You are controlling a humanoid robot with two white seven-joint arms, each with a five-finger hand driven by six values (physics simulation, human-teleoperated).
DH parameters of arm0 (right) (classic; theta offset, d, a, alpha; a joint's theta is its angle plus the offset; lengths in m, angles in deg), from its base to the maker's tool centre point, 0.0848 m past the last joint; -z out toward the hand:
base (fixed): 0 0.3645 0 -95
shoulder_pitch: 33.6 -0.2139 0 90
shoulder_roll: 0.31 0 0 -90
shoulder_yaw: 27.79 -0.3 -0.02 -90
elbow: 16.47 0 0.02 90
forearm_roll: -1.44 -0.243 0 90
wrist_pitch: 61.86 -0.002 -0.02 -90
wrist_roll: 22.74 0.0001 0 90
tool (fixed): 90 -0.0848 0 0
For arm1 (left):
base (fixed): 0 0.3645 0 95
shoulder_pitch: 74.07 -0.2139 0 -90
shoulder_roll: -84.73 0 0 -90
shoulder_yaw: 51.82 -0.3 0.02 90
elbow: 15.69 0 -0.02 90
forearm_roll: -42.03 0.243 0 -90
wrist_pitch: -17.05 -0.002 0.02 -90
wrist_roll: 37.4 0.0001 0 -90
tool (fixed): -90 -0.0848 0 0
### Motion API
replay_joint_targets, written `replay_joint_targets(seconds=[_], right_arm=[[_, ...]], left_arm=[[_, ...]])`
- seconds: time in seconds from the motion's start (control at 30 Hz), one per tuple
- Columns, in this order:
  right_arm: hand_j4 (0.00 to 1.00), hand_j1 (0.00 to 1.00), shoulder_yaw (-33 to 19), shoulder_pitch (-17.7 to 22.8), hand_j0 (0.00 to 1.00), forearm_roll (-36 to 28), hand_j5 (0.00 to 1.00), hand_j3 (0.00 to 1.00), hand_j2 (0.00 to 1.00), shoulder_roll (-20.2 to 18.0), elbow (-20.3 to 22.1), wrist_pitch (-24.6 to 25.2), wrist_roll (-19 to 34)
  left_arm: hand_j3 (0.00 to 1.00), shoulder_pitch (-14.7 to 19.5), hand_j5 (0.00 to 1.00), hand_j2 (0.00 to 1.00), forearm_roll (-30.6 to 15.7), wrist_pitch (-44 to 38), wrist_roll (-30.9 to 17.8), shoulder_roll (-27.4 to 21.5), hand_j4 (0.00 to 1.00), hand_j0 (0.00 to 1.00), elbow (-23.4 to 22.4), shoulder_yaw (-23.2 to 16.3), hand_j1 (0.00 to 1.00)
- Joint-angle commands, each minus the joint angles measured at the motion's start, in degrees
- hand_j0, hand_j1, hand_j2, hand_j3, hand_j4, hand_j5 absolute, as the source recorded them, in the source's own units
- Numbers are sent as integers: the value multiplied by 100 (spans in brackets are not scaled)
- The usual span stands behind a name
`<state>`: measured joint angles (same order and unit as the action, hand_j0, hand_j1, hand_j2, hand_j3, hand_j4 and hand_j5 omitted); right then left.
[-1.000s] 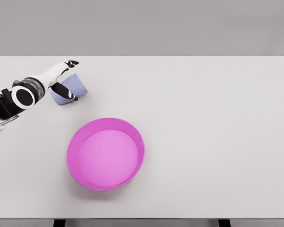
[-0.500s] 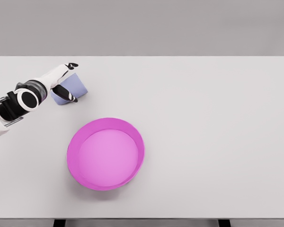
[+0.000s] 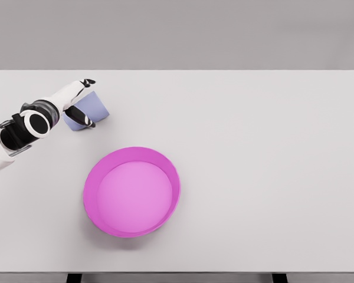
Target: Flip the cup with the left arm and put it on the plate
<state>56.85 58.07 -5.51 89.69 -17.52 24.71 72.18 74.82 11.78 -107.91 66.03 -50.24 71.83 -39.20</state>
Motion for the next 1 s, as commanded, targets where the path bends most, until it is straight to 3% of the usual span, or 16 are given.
replay_joint_targets(seconds=[0.0,0.33,0.97], right_arm=[[100,100,0,0,100,0,100,100,100,0,0,0,1],[100,100,0,0,100,0,100,100,100,0,0,0,1],[100,100,0,0,100,0,100,100,100,0,0,0,1]], left_arm=[[100,0,100,100,37,-4,2,6,100,100,-24,3,100],[100,-18,100,100,125,-4,2,208,100,100,-349,3,100],[97,-97,97,97,125,-4,19,279,97,97,-358,3,97]])
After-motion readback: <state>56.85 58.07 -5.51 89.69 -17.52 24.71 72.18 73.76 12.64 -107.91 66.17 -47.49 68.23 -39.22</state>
